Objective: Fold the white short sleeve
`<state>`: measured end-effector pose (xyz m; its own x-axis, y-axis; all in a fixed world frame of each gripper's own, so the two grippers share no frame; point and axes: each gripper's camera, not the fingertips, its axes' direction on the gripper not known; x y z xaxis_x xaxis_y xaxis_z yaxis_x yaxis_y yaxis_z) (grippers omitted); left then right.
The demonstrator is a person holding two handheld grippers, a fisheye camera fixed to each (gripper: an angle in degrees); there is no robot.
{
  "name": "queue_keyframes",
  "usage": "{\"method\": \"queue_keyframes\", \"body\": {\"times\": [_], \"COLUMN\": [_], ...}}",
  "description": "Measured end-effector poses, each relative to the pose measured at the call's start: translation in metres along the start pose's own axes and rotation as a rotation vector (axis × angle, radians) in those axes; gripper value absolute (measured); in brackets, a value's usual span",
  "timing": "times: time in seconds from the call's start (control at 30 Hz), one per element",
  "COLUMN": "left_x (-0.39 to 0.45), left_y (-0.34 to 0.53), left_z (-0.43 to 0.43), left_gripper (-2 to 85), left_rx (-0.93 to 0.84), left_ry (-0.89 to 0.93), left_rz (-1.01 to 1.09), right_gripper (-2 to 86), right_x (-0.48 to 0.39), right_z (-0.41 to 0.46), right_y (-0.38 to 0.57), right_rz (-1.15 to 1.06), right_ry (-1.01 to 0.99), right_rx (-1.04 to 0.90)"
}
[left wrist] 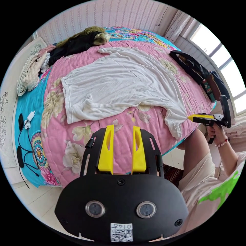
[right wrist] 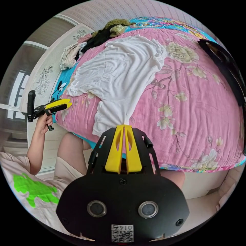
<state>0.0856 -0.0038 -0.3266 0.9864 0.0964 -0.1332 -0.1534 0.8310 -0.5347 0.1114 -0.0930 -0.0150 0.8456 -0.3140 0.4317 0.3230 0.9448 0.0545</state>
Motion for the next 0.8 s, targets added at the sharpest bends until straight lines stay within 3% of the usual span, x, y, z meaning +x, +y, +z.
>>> {"method": "queue_keyframes", "body": {"times": [0.2, 0.47, 0.8], "left_x": [0.032, 0.066, 0.086], "left_y": [0.029, 0.04, 0.058], "left_z": [0.012, 0.054, 0.071], "left_gripper": [10.9, 10.9, 10.9], "left_rx": [-0.007, -0.114, -0.079], "left_ry": [0.127, -0.028, -0.055], "left_rz": [-0.006, 0.01, 0.007], "right_gripper": [6.4, 4.3, 1.4], "right_x": [-0.018, -0.084, -0.115], "right_z": [0.019, 0.06, 0.045], "right_y": [0.034, 0.035, 0.077], "right_rz": [0.047, -0.078, -0.164], "right_ry": [-0.168, 0.074, -0.029], "right_rx": [-0.009, -0.016, -0.151]}}
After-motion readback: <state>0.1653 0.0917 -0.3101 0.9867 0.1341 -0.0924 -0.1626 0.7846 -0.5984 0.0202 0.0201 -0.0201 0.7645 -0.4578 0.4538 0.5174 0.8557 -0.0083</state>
